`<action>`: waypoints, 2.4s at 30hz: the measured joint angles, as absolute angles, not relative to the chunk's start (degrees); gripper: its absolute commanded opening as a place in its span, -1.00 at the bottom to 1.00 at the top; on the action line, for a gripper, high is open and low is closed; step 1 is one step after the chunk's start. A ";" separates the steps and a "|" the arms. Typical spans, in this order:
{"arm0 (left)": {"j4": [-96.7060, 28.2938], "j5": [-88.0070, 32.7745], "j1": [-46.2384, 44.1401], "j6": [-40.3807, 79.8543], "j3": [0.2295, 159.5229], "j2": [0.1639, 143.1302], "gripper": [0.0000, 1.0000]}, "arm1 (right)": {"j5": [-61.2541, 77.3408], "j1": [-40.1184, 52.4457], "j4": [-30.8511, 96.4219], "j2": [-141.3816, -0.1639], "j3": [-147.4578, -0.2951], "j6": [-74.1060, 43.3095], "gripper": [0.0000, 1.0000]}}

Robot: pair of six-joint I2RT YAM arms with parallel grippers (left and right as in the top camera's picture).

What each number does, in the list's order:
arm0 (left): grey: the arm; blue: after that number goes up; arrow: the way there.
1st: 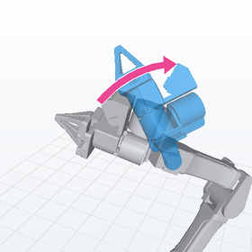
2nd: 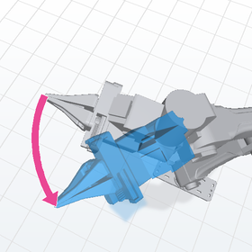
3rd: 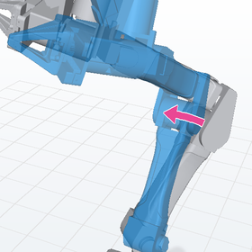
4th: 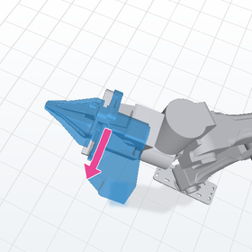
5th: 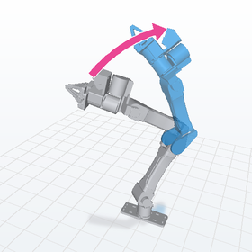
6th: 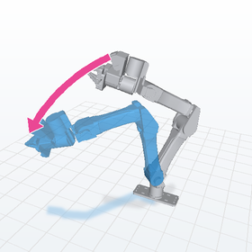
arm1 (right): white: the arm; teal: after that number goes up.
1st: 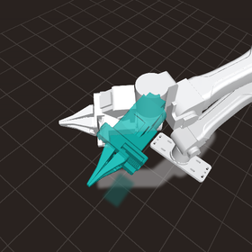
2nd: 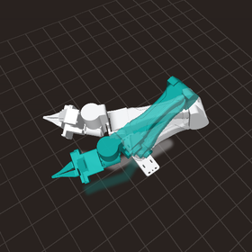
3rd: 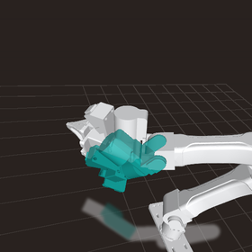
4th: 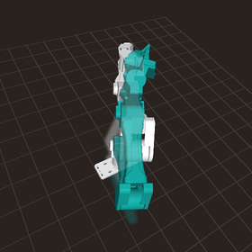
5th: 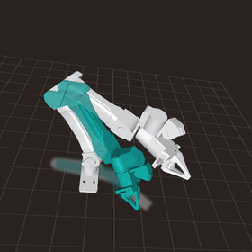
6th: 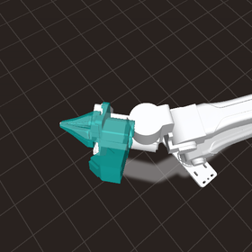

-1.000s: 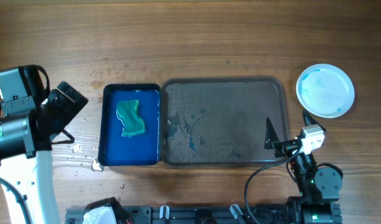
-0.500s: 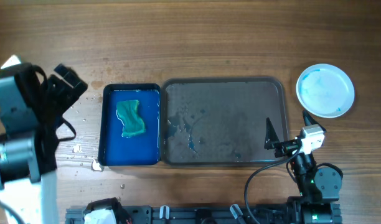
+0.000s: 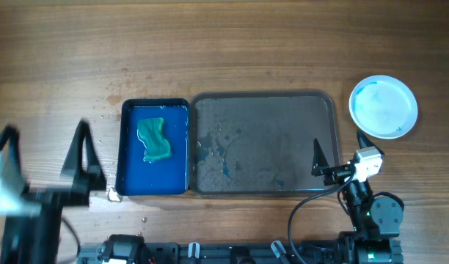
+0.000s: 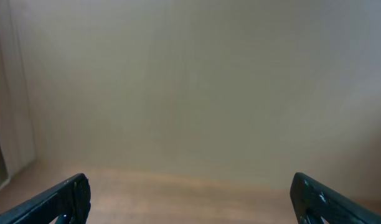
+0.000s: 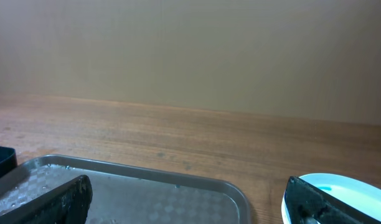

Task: Clean dirty plates on tray and stack at the side

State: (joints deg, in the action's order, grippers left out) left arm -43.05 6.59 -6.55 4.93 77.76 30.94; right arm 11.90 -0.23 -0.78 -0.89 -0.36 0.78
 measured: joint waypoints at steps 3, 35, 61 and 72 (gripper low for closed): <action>-44.53 5.21 -6.70 4.56 77.80 25.36 1.00 | 11.90 -0.23 -0.78 -0.89 -0.36 0.78 0.99; -33.80 -1.26 -5.06 4.14 46.85 0.54 0.99 | 11.88 -0.23 -0.78 -0.89 -0.36 0.78 1.00; 1.30 0.99 -5.06 20.75 0.69 0.51 1.00 | 11.53 -0.23 -0.62 -0.89 -0.36 0.78 0.99; -4.12 1.02 -5.06 21.12 0.54 0.51 1.00 | 11.53 -0.23 -0.67 -0.89 -0.36 0.78 1.00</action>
State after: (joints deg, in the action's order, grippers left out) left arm -4.12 1.02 -5.06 21.12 0.54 0.51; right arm 11.53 -0.23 -0.67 -0.89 -0.36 0.78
